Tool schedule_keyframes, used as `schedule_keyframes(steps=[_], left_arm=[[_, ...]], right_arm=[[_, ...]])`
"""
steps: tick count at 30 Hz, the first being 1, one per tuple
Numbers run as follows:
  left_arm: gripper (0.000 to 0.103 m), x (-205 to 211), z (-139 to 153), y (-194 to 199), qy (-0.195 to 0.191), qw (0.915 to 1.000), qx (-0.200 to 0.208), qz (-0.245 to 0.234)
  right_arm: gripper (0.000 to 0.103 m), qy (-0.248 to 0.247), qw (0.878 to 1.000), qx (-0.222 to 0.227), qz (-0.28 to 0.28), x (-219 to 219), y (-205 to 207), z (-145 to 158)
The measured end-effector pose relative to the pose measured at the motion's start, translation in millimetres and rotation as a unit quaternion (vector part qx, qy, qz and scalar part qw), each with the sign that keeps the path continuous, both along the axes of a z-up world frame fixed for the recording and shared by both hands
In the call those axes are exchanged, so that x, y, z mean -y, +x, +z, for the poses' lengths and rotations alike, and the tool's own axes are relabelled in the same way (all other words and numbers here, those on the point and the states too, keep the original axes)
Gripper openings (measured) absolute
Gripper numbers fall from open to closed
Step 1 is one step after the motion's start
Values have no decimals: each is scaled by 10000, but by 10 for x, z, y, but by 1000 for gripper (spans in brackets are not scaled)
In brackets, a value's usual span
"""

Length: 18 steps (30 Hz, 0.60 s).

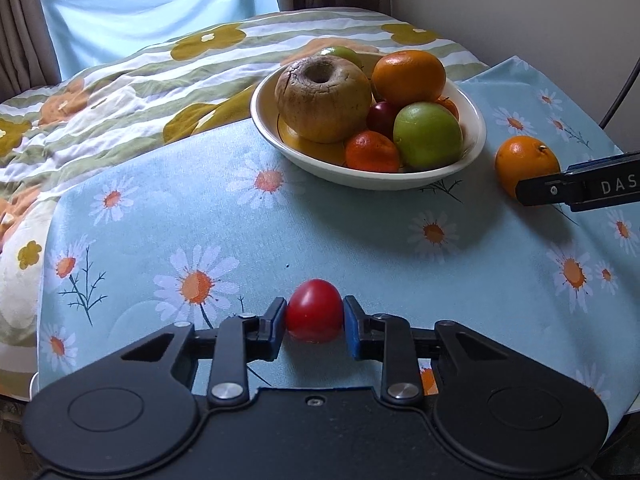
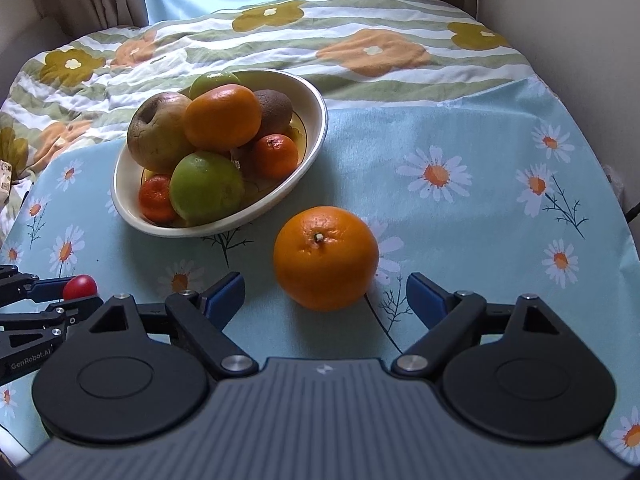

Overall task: Organize fruits
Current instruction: 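Grasp the second red tomato with the left gripper while the right gripper grasps the last orange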

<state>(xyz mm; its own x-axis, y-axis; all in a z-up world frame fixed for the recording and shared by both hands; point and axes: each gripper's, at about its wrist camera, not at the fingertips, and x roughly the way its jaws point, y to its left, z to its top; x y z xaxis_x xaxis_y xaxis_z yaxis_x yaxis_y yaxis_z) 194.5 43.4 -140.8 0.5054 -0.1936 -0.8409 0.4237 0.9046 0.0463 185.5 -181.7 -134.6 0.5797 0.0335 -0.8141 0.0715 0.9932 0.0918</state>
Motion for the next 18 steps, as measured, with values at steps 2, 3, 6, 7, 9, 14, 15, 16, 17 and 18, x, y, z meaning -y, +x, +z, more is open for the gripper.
schedule_keyframes(steps=[2,3,6,7,9,14,15,16,17,18], left_arm=[[33,-3,2,-4,-5,10000,-10,-12],[33,-6,3,-6,-6,10000,-20,-19],[33,-16,9,-25,6,10000,-33,-23],[33,-19,11,-35,7,10000,-36,-12],[33,-26,11,-49,5,10000,-40,17],[33,-53,14,-83,4,10000,-50,80],[33,-62,17,-88,2,9999,-57,97],[33,-70,17,-91,-6,9999,-65,123],[33,-77,18,-94,-15,9999,-73,152],[33,-83,18,-97,-20,9998,-76,177]], right_arm=[[97,-12,10000,-36,14,-12,15,-18],[95,-18,10000,-48,17,-13,21,-26],[92,-55,10000,-59,36,-23,50,-40],[90,-92,9999,-75,28,-25,62,-45],[86,-141,9998,-109,27,-30,90,-52],[82,-160,9998,-115,66,-34,144,-66],[82,-174,9998,-117,67,-38,153,-68],[81,-187,9997,-116,65,-39,161,-71],[80,-199,9997,-114,66,-40,170,-75],[79,-200,9997,-111,75,-40,176,-78]])
